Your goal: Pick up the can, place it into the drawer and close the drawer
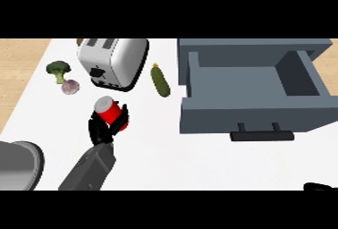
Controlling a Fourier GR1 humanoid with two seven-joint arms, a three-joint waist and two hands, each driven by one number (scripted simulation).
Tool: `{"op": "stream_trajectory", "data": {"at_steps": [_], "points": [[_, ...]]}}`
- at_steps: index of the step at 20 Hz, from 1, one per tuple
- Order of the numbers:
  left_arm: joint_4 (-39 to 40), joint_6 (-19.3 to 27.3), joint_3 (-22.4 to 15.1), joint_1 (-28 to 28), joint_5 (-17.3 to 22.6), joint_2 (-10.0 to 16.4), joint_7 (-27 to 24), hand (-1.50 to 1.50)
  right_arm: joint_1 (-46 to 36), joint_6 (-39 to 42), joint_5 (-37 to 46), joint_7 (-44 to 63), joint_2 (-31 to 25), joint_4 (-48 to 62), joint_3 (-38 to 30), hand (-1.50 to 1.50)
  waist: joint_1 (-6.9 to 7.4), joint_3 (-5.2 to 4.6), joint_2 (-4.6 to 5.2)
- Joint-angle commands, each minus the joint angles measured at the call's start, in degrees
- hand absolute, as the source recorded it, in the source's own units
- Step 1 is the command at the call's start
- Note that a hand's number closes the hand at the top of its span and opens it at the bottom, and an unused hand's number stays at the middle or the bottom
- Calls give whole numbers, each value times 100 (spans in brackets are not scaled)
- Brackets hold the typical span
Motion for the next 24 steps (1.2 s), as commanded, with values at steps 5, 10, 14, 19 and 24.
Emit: {"op": "stream_trajectory", "data": {"at_steps": [5,10,14,19,24], "points": [[468,-1473,-581,-340,-594,388,302,150,199,106,120,-292,173,-3,131,-150,-49,-2,23],[351,-2190,-850,-648,-823,341,595,150,135,-70,161,43,187,-273,136,-150,-13,-1,-3],[393,-2302,-708,-889,-896,377,326,150,-80,59,186,-271,4,241,-57,-150,-7,0,8],[-909,-1863,-1112,-628,-1118,180,1513,150,132,8,245,-314,68,53,-195,-150,87,9,-43],[-1467,-1434,-1269,-1162,-1326,64,2069,150,-47,0,134,-130,-54,77,-283,-150,74,10,-41]]}}
